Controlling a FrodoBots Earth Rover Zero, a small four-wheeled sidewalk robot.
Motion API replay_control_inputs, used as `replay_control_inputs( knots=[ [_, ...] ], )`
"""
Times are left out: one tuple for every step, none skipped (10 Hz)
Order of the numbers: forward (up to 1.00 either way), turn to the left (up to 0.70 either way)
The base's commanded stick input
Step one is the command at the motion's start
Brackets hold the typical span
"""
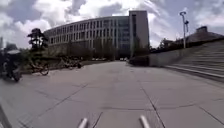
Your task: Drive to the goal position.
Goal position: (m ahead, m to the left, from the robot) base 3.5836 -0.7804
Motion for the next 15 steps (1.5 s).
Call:
replay_control_inputs(
  knots=[
    [0.70, 0.00],
    [0.70, 0.00],
    [0.70, 0.00],
    [0.70, 0.00],
    [0.70, 0.00],
    [0.70, 0.00],
    [0.70, 0.00],
    [0.70, 0.00],
    [0.70, 0.00],
    [0.70, 0.00],
    [0.70, 0.00],
    [0.70, 0.00],
    [0.70, 0.00],
    [0.70, 0.00],
    [0.70, 0.00]
  ],
)
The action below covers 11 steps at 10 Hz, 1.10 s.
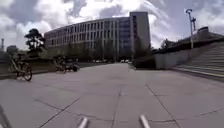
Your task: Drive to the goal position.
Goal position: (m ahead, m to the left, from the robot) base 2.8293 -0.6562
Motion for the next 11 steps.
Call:
replay_control_inputs(
  knots=[
    [0.70, -0.03],
    [0.70, -0.28],
    [0.70, -0.35],
    [0.70, -0.35],
    [0.70, -0.32],
    [0.70, -0.08],
    [0.70, 0.00],
    [0.70, 0.00],
    [0.70, 0.00],
    [0.70, 0.00],
    [0.70, 0.00]
  ],
)
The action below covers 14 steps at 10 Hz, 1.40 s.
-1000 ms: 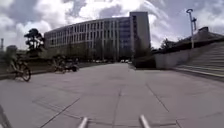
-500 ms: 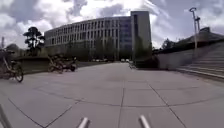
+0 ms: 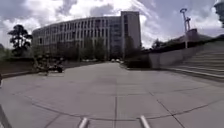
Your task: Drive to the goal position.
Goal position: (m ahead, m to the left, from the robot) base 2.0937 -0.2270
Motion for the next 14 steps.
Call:
replay_control_inputs(
  knots=[
    [0.70, 0.00],
    [0.70, 0.00],
    [0.70, 0.00],
    [0.70, 0.00],
    [0.70, 0.00],
    [0.70, 0.00],
    [0.70, 0.00],
    [0.70, 0.00],
    [0.70, 0.00],
    [0.70, 0.00],
    [0.70, 0.00],
    [0.70, 0.00],
    [0.70, 0.00],
    [0.70, 0.00]
  ],
)
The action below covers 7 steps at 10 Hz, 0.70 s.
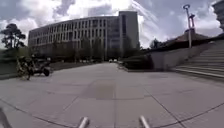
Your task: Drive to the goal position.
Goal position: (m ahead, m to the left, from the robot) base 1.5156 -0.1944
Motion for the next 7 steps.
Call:
replay_control_inputs(
  knots=[
    [0.70, 0.00],
    [0.70, 0.00],
    [0.70, 0.00],
    [0.70, 0.00],
    [0.70, 0.00],
    [0.70, 0.00],
    [0.70, 0.00]
  ],
)
